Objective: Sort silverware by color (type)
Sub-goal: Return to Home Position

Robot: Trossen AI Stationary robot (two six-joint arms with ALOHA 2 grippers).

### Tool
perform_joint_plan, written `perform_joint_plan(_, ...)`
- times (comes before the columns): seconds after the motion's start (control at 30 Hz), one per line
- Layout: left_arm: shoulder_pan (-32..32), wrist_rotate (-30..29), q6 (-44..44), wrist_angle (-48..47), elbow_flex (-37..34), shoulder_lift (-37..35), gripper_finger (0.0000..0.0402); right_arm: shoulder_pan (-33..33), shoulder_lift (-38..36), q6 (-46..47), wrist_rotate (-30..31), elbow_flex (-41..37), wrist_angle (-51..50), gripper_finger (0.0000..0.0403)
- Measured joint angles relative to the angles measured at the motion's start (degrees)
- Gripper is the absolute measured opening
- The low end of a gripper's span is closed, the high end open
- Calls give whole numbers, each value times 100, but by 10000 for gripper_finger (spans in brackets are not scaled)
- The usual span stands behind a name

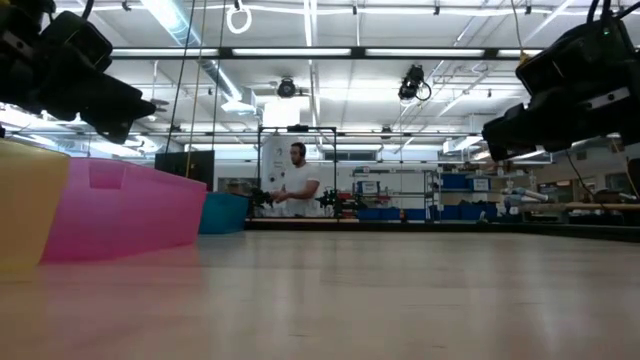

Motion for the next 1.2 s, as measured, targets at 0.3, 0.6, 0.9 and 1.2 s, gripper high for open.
perform_joint_plan(0.3, 13, -38, 2, 214, -24, -14, 123, 0, -154, 8, 284, 2, 1, 43)
perform_joint_plan(0.6, 13, -27, 2, 252, -18, -335, 123, 0, -1676, 10, 285, 2, -35, 43)
perform_joint_plan(0.9, 13, -20, 5, 258, -9, -985, 123, 0, -3285, 8, 283, 2, 2, 43)
perform_joint_plan(1.2, 13, -19, 5, 325, -2, -986, 123, 0, -4224, 8, 283, 2, 1, 43)
